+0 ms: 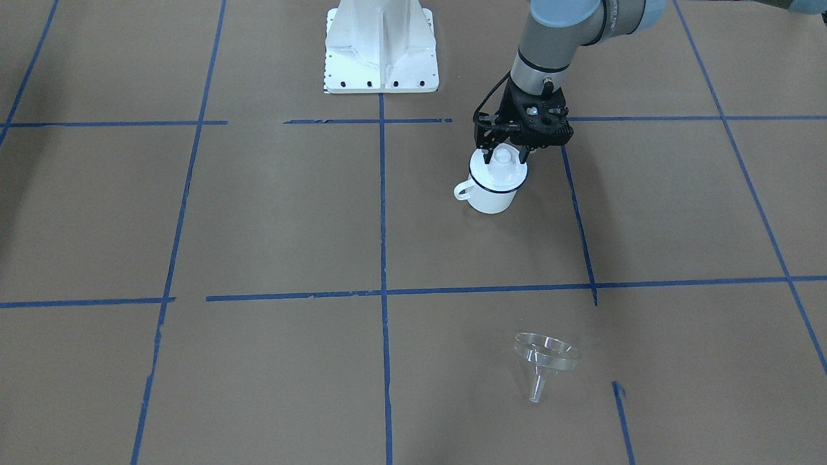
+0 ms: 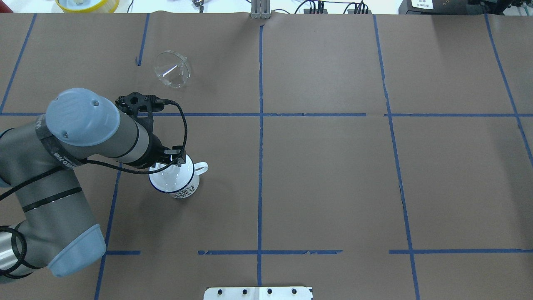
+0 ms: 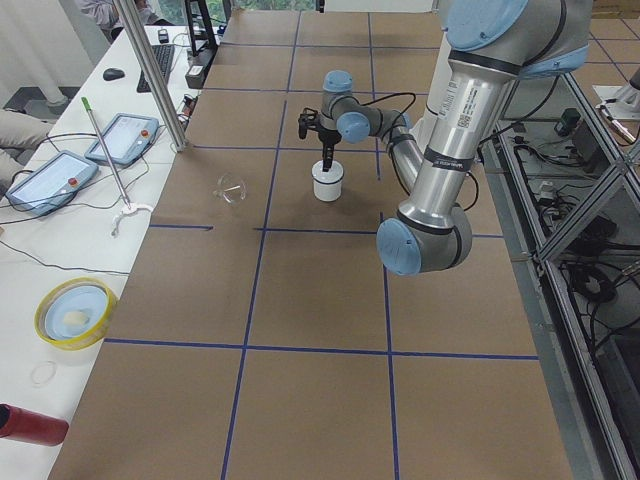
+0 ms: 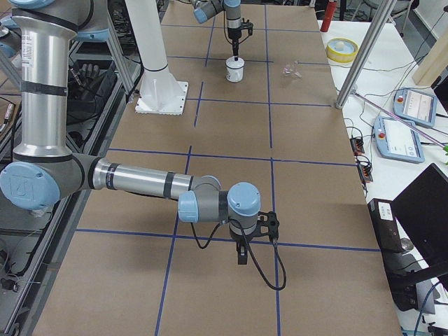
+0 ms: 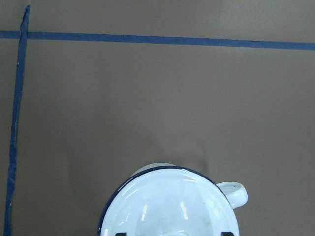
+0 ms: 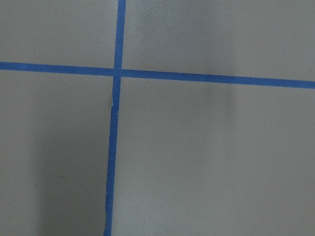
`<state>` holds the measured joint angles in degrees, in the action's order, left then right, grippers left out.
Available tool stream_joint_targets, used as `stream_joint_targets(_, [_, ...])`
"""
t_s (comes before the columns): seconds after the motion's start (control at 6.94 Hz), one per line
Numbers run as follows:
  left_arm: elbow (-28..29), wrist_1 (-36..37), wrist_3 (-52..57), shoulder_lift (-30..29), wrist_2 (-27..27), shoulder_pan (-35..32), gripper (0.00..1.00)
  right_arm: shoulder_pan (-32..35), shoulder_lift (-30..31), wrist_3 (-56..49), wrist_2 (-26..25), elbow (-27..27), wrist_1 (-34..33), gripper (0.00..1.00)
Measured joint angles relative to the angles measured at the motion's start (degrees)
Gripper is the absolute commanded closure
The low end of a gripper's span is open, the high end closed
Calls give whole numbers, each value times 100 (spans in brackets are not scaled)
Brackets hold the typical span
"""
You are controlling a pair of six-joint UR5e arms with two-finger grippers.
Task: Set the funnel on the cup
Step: 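Move the left gripper over the white mug and lower onto its lid, then grasp the white lid knob with the left gripper and lift, then carry the lid beside the mug nearer the robot and set it down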
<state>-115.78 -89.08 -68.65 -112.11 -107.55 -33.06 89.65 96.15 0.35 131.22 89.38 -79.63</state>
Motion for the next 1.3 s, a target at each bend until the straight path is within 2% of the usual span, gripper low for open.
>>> stream_joint_targets(0.29, [-9, -1, -1, -3, -9, 23, 37, 0, 0, 0, 0, 0, 0, 0])
stream_joint_targets(0.43, [-15, 0, -5, -2, -11, 29, 84, 0, 0, 0, 0, 0, 0, 0])
stream_joint_targets(0.58, [-20, 0, -5, 2, -12, 33, 100, 0, 0, 0, 0, 0, 0, 0])
stream_joint_targets(1.01, [-156, 89, 49, 12, -9, -7, 100, 0, 0, 0, 0, 0, 0, 0])
stream_joint_targets(1.3, [-785, 712, 672, 25, -43, -343, 100, 0, 0, 0, 0, 0, 0, 0])
